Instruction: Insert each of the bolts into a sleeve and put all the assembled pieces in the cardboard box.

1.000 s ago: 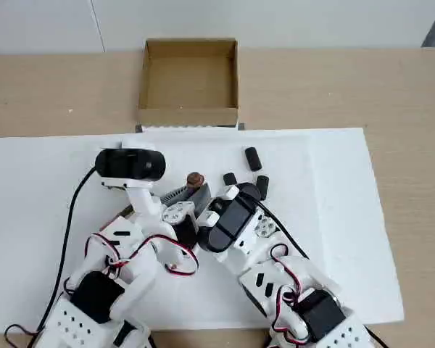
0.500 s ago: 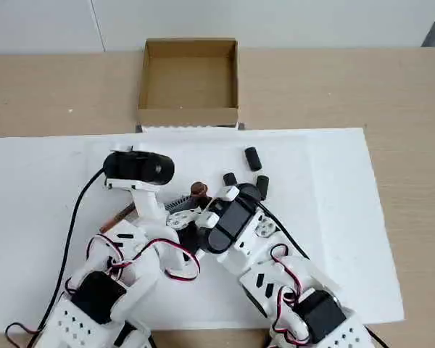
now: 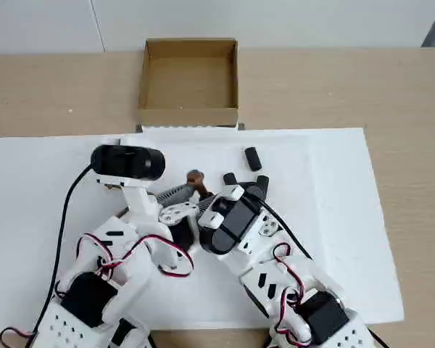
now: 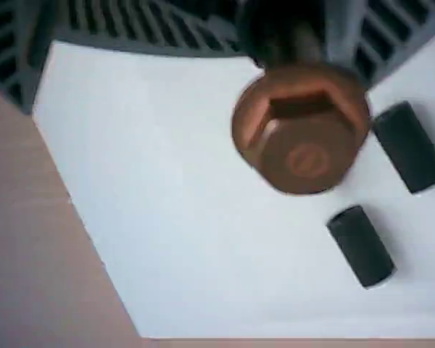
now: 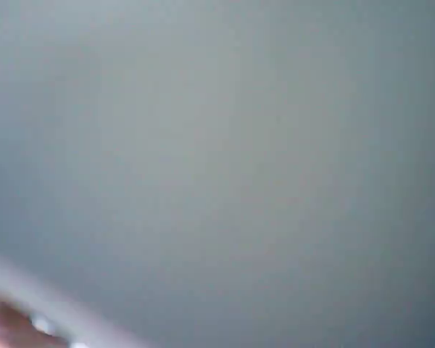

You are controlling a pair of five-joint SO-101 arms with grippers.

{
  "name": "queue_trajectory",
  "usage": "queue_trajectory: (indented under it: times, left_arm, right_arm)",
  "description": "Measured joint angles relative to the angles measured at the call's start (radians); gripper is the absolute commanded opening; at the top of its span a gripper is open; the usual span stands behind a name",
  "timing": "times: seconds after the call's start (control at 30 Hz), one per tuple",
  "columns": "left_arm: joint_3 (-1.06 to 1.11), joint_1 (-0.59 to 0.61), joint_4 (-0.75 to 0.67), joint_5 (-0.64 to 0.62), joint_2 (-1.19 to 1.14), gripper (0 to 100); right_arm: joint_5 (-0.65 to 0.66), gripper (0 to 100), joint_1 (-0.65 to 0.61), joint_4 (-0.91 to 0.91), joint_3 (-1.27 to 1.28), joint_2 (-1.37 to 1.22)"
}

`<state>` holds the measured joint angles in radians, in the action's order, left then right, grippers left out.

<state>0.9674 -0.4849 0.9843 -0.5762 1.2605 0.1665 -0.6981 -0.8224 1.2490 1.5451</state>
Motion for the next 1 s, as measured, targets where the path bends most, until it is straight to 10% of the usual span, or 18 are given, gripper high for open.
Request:
queue_trajectory:
  times: [0.77,1.0]
  left_arm:
    - [-0.044,0.152,0.025,0.063,0.002,24]
    - [-0.123,0.334,0.025,0.064,0.003,0]
  right_arm:
    - [0.003,0.2,0.081,0.052,0.002,-0.002]
    - [-0.106,0.2,0.245,0.052,0.003,-0.028]
